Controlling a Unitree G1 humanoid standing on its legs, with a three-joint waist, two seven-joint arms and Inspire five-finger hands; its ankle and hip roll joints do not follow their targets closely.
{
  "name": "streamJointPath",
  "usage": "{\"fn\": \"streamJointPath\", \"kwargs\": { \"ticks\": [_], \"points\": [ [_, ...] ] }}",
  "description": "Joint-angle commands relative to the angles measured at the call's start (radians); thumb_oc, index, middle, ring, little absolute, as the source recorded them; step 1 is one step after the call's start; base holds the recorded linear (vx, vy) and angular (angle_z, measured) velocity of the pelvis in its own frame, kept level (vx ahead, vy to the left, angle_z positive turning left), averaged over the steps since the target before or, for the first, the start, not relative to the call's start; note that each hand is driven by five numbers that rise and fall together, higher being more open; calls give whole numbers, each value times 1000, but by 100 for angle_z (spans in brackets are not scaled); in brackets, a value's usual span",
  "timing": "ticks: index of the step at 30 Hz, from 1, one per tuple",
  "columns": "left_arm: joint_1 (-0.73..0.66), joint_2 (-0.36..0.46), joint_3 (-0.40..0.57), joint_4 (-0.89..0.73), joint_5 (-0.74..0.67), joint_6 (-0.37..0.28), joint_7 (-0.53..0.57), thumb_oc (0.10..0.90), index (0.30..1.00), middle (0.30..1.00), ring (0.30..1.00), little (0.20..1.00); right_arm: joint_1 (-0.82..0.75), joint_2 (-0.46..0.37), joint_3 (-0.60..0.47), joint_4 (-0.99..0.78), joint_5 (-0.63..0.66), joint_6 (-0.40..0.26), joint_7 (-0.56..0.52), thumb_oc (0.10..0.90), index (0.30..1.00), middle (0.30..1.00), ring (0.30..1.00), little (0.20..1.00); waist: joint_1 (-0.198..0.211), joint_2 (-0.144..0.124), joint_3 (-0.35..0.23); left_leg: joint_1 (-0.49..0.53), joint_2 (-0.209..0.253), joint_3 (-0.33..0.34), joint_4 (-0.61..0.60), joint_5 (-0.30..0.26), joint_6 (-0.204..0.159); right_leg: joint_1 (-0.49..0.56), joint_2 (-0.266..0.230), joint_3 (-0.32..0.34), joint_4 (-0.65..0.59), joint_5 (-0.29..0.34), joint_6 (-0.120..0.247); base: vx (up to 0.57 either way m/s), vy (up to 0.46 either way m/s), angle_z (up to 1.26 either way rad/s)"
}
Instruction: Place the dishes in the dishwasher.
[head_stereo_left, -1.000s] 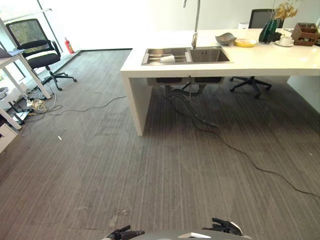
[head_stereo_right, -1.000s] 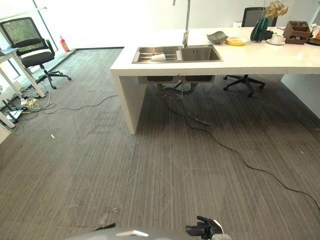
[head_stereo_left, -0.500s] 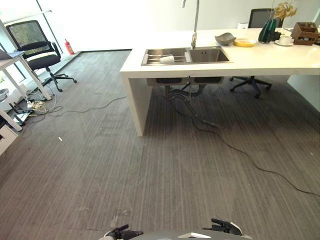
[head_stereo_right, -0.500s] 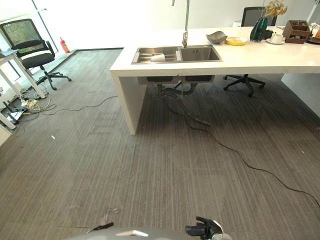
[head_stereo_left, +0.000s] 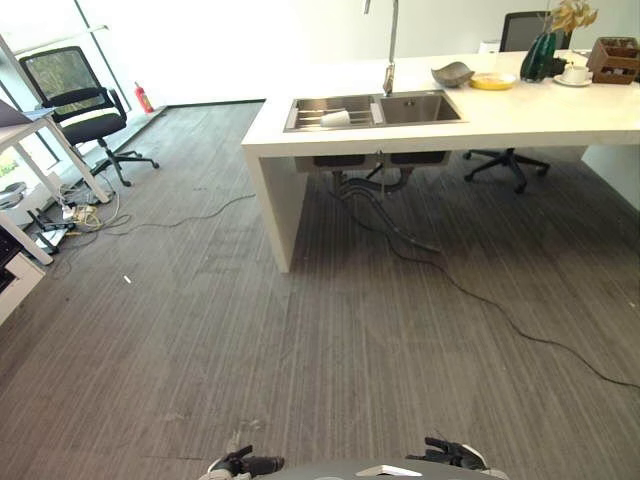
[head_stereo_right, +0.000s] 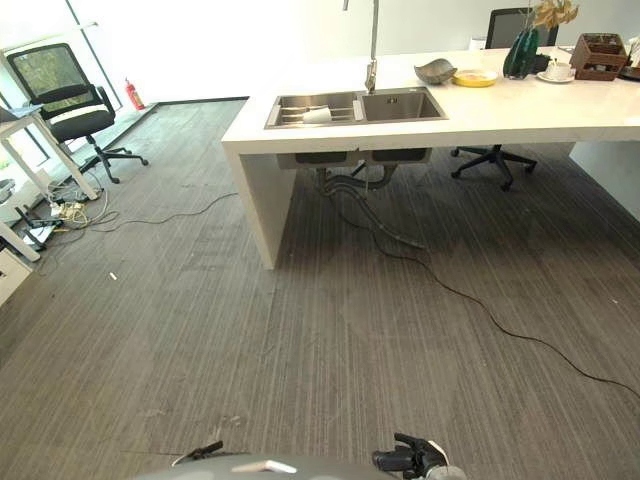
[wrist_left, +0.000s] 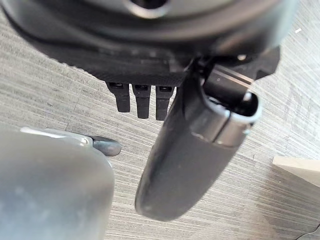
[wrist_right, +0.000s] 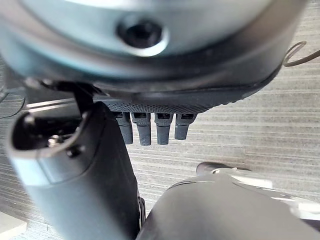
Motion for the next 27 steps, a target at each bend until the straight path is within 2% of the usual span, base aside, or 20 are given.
{"fn": "streamJointPath", "kwargs": {
  "ticks": [1, 2, 3, 4, 6, 7, 10, 11, 12, 13, 14, 16, 18, 21, 22, 23, 24, 25, 26, 27],
  "points": [
    [-117, -16, 60, 55, -23, -45, 12, 800, 900, 900, 900, 900, -69, 56, 32, 28, 46, -8, 41, 800, 900, 900, 900, 900, -9, -76, 43, 5, -37, -8, 96, -113, -48, 117, -68, 29, -257, 113, 74, -27, -33, 5],
    [-120, -10, 65, 61, -23, -44, 13, 800, 900, 900, 900, 900, -73, 51, 27, 25, 52, -6, 48, 800, 900, 900, 900, 900, -6, -87, 61, -42, -51, 2, 184, -118, -65, 113, -77, 32, -253, 116, 71, -35, -84, 3],
    [-124, -4, 73, 71, -18, -41, 16, 800, 900, 900, 900, 900, -73, 52, 21, 20, 54, 0, 62, 800, 900, 900, 900, 900, -5, -99, 75, -116, -44, 24, 344, -111, -89, 112, -86, 30, -252, 121, 68, -8, -154, -1],
    [-124, 3, 88, 78, -26, -40, 20, 800, 900, 900, 900, 900, -73, 53, 22, 13, 56, 1, 67, 800, 900, 900, 900, 900, 8, -117, 90, -164, -38, 35, 475, -69, -113, 124, -100, 32, -257, 123, 64, 45, -158, 6],
    [-116, 20, 116, 97, -46, -41, 37, 800, 900, 900, 900, 900, -80, 38, 14, 9, 63, -5, 56, 800, 900, 900, 900, 900, 37, -120, 116, -267, -26, 43, 571, -27, -127, 162, -95, 30, -259, 94, 55, 232, -96, 10],
    [-110, 26, 124, 108, -42, -40, 42, 800, 900, 900, 900, 900, -81, 31, 4, 17, 65, -6, 53, 800, 900, 900, 900, 900, 45, -113, 114, -306, -11, 74, 480, -27, -115, 185, -86, 30, -259, 70, 56, 255, -14, 2],
    [-100, 29, 123, 115, -38, -39, 42, 800, 900, 900, 900, 900, -73, 30, 3, 20, 64, -9, 54, 800, 900, 900, 900, 900, 53, -112, 110, -328, -5, 88, 422, -35, -103, 205, -83, 36, -259, 51, 58, 261, 69, -5],
    [-79, 20, 120, 119, -28, -40, 38, 800, 900, 900, 900, 900, -61, 32, 5, 19, 55, -13, 50, 800, 900, 900, 900, 900, 74, -84, 104, -363, 52, 122, 143, 18, -95, 246, -49, 55, -259, 8, 70, 461, 167, -5],
    [-70, 14, 109, 118, -22, -37, 31, 800, 900, 900, 900, 900, -57, 30, 8, 19, 52, -14, 51, 800, 900, 900, 900, 900, 90, -84, 97, -334, 55, 138, 15, 57, -95, 266, -58, 66, -259, -8, 77, 668, 227, -3],
    [-59, 16, 86, 118, 5, -37, 23, 800, 900, 900, 900, 900, -63, 29, 17, 28, 46, -19, 50, 800, 900, 900, 900, 900, 115, -82, 95, -417, 82, 111, -45, 66, -109, 301, -61, 104, -259, -37, 81, 486, 138, -28],
    [-53, 22, 73, 121, 28, -39, 28, 800, 900, 900, 900, 900, -71, 31, 20, 31, 51, -23, 55, 800, 900, 900, 900, 900, 132, -85, 86, -438, 101, 78, -45, 93, -121, 333, -64, 138, -259, -60, 82, 487, 153, -55],
    [-46, 48, 68, 126, 73, -45, 50, 800, 900, 900, 900, 900, -74, 42, 23, 48, 50, -11, 68, 800, 900, 900, 900, 900, 144, -84, 61, -388, 109, 87, -36, 130, -116, 369, -69, 179, -259, -73, 86, 480, 188, -98],
    [-63, 67, 67, 113, 89, -53, 67, 800, 900, 900, 900, 900, -67, 58, 34, 46, 39, -9, 63, 800, 900, 900, 900, 900, 144, -101, 39, -364, 97, 101, -34, 190, -116, 394, -86, 169, -255, -70, 92, 519, 199, -95],
    [-90, 93, 62, 81, 104, -67, 90, 800, 900, 900, 900, 900, -72, 78, 41, 47, 40, -5, 61, 800, 900, 900, 900, 900, 148, -131, 14, -334, 67, 96, -39, 185, -92, 366, -100, 167, -166, -46, 119, 340, 143, -17],
    [-111, 106, 47, 56, 121, -79, 103, 800, 900, 900, 900, 900, -74, 91, 48, 45, 38, -6, 62, 800, 900, 900, 900, 900, 143, -142, 1, -311, 50, 97, -45, 175, -81, 339, -104, 171, -114, -4, 136, 304, 206, -3],
    [-145, 122, 14, -37, 148, -118, 162, 800, 900, 900, 900, 900, -78, 108, 64, 32, 37, -9, 61, 800, 900, 900, 900, 900, 140, -152, -11, -283, 34, 105, -45, 156, -60, 293, -98, 197, -25, 125, 176, 407, 270, 0],
    [-171, 128, 17, -110, 135, -142, 206, 800, 900, 900, 900, 900, -87, 116, 76, 14, 35, -13, 56, 800, 900, 900, 900, 900, 141, -161, -11, -268, 20, 105, -45, 136, -47, 263, -97, 197, 53, 194, 203, 315, 203, 20],
    [-170, 127, 17, -110, 135, -141, 206, 800, 900, 900, 900, 900, -86, 116, 75, 14, 35, -13, 56, 800, 900, 900, 900, 900, 134, -173, -10, -264, 3, 102, -45, 127, -45, 267, -110, 187, 61, 178, 204, 322, 187, 15],
    [-217, 141, 40, -239, 118, -185, 289, 800, 900, 900, 900, 900, -109, 118, 57, -21, 58, -21, 36, 800, 900, 900, 900, 900, 132, -167, 6, -224, 1, 90, -45, 95, -20, 176, -82, 155, 260, 308, 253, 305, 191, 14],
    [-233, 154, 44, -352, 121, -207, 339, 800, 900, 900, 900, 900, -119, 113, 34, -33, 74, -24, 28, 800, 900, 900, 900, 900, 118, -154, 24, -191, 2, 75, -45, 77, -12, 115, -76, 128, 362, 352, 269, 267, 195, 15]
  ]
}}
